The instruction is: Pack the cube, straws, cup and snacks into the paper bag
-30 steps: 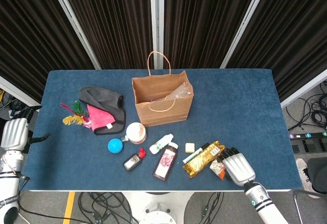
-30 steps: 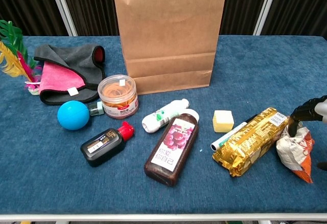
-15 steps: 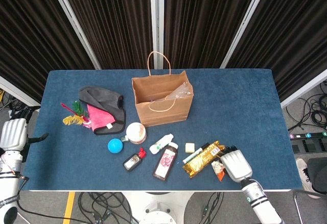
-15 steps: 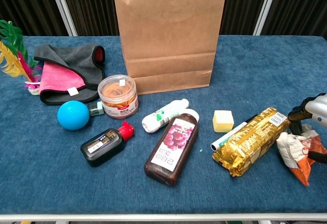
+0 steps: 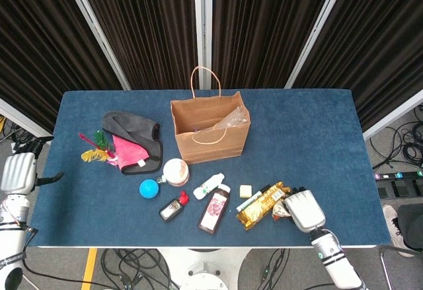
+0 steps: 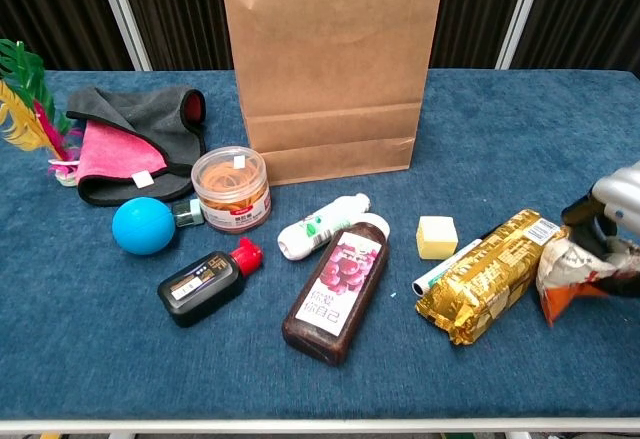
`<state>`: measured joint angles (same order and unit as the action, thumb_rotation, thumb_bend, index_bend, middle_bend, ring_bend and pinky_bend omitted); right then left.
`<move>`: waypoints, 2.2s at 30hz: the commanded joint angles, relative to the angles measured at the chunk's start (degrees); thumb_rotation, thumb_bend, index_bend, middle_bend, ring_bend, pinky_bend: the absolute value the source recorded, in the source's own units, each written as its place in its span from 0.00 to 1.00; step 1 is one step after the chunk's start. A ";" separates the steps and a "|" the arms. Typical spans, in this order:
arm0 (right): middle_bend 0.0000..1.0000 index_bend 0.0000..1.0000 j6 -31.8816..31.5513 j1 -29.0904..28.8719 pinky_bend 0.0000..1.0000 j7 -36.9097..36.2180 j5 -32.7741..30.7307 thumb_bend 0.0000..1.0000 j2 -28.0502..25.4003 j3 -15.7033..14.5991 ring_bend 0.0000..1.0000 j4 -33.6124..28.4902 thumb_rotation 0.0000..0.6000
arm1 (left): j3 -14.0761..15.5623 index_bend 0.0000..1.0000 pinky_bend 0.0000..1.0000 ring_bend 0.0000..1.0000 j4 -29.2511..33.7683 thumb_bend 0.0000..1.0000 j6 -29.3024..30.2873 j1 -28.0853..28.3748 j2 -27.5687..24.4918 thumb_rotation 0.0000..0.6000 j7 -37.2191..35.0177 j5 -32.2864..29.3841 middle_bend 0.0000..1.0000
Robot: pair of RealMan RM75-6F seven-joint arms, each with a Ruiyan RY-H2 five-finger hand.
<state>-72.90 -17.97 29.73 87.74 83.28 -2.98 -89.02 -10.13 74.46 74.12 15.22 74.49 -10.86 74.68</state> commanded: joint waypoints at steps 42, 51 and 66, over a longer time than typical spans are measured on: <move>0.50 0.58 9.37 -38.31 0.39 15.18 -20.82 0.11 9.91 32.58 0.36 6.05 1.00 | -1.10 0.27 0.29 0.26 0.25 0.04 -0.58 0.05 -1.93 1.00 -0.53 -1.55 0.33; 0.41 0.45 5.34 -37.63 0.29 12.02 -19.75 0.06 6.00 32.93 0.28 1.73 1.00 | -1.18 0.27 0.29 0.26 0.94 0.05 -0.50 0.39 -2.04 1.00 -0.11 -1.15 0.33; 0.40 0.43 0.20 -18.19 0.28 3.19 -12.76 0.02 -18.53 18.47 0.26 -24.43 1.00 | -0.73 0.27 0.29 0.26 3.76 0.05 -0.36 0.56 -2.07 1.00 1.95 -0.82 0.33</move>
<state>-74.95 -43.09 36.09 74.39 73.25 22.99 -106.97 -10.86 78.19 73.76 15.74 72.38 -8.95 73.82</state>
